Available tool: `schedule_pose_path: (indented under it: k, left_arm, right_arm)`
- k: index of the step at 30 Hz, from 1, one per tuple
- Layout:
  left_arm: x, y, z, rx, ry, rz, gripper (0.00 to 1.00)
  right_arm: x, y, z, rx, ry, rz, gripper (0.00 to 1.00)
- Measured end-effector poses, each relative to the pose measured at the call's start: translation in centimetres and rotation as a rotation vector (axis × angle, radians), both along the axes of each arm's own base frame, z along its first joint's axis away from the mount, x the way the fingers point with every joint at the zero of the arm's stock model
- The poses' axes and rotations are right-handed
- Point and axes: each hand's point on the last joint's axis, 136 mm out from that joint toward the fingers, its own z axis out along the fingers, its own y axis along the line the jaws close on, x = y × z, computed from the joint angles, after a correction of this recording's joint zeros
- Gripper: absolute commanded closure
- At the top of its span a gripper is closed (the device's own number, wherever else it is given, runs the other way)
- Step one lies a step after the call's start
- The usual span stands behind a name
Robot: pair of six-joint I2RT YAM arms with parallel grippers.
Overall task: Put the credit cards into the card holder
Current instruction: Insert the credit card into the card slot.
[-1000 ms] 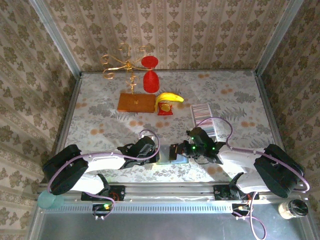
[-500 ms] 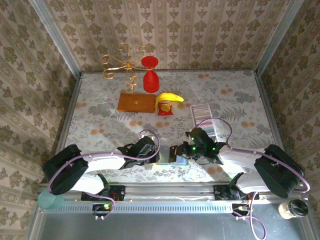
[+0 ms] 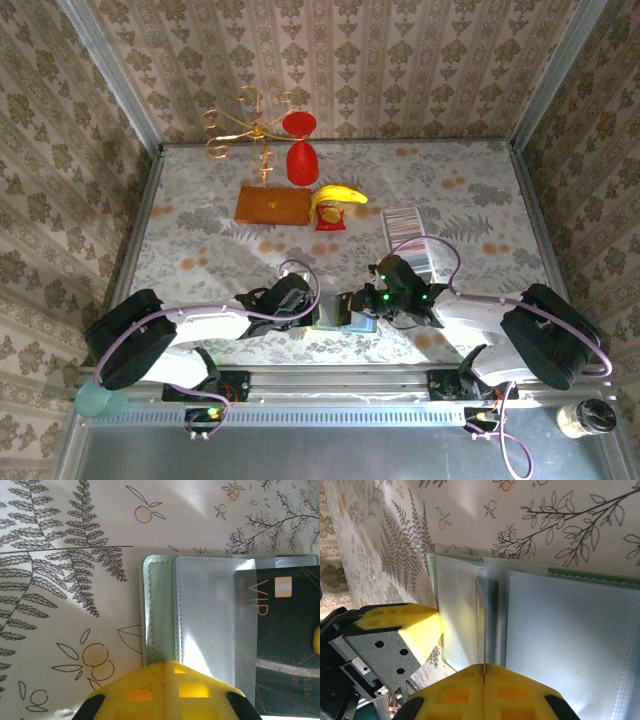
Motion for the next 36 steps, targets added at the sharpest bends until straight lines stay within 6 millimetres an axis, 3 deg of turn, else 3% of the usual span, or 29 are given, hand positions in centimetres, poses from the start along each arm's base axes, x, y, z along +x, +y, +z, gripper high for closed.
schedule_pose_path:
  k: [6,12,25,30,36]
  left_arm:
    - [0.0,0.0,0.0,0.000,0.000,0.000,1.00]
    - [0.0,0.0,0.0,0.000,0.000,0.000,1.00]
    - [0.0,0.0,0.0,-0.002,-0.001,0.000,1.00]
    - [0.0,0.0,0.0,-0.002,-0.001,0.000,1.00]
    - [-0.1,0.0,0.0,-0.008,-0.006,0.000,1.00]
  right_arm:
    - [0.4,0.5,-0.5,-0.012,0.017,0.001,0.94]
    - [0.2,0.1,-1.1,-0.052,0.031,-0.008,0.73]
    - [-0.5,-0.8,-1.7,-0.163,0.039,0.004,0.81]
    - [-0.5,0.1,-1.4,-0.162,0.030,0.026,0.89]
    - [-0.2,1.7,-1.0,-0.169,0.025,0.059,0.90]
